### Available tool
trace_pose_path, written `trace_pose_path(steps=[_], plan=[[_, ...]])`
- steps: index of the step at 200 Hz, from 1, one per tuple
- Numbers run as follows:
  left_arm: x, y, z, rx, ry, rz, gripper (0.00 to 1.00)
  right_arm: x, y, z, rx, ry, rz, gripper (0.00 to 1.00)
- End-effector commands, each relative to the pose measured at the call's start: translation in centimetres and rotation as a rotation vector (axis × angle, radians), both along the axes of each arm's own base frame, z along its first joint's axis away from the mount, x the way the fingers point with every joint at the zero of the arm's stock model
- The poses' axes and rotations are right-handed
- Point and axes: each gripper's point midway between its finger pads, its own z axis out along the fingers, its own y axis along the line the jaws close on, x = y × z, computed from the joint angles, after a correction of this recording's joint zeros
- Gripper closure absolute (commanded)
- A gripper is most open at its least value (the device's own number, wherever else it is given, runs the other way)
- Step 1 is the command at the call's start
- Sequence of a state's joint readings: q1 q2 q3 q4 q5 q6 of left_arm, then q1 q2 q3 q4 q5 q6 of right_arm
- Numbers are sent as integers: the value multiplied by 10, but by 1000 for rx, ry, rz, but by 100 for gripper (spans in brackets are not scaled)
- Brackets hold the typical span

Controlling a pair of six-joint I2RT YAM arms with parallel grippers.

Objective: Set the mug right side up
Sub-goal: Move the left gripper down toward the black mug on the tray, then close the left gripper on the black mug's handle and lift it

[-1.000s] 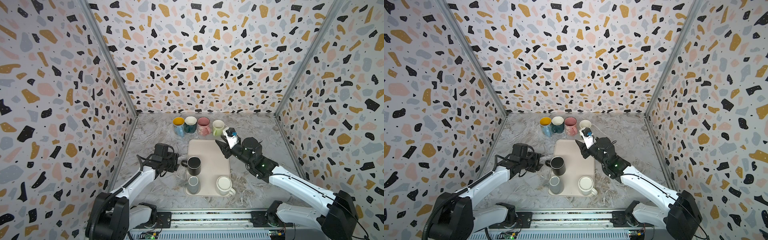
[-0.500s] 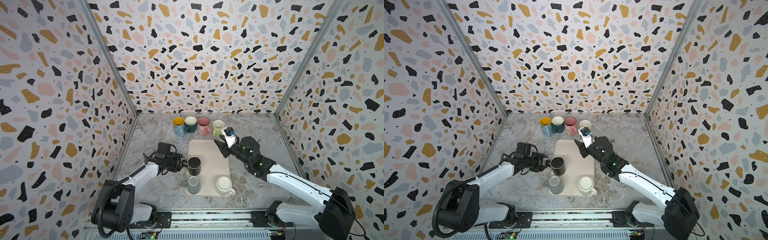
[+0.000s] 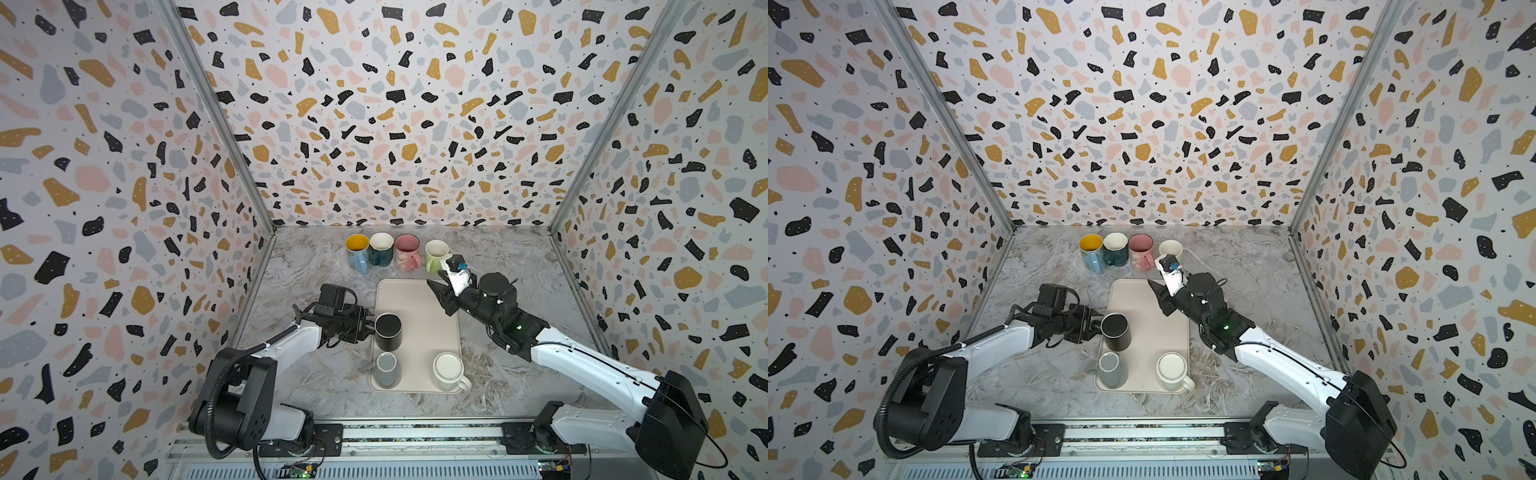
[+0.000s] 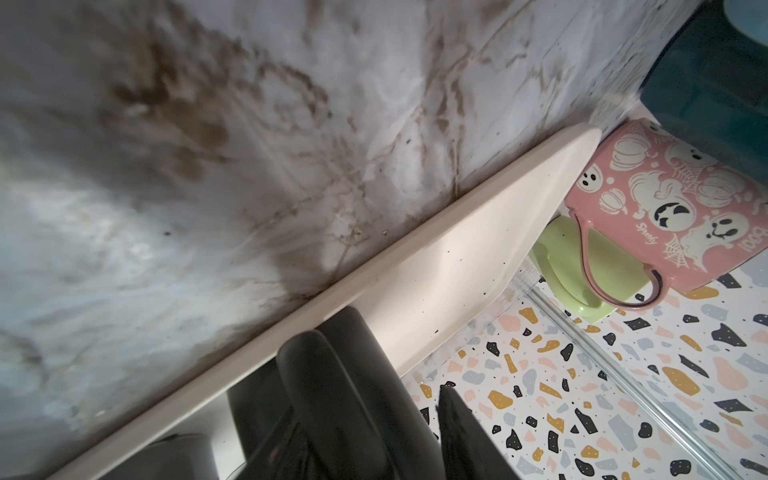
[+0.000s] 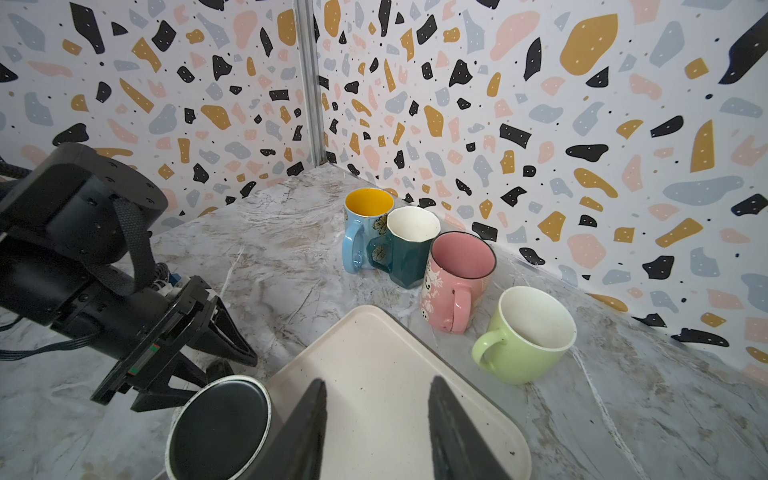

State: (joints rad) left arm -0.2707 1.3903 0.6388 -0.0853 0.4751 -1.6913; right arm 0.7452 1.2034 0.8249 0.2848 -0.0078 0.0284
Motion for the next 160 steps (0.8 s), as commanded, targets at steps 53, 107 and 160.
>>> trace_pose_path(steps=[53, 107, 160], plan=[[10, -11, 11, -43, -42, -29, 62, 5, 1, 24, 40, -43, -11, 58], [11, -12, 6, -45, -35, -38, 67, 7, 1, 21, 32, -42, -19, 58], [15, -16, 1, -54, -31, -47, 72, 9, 0, 18, 23, -39, -31, 58]])
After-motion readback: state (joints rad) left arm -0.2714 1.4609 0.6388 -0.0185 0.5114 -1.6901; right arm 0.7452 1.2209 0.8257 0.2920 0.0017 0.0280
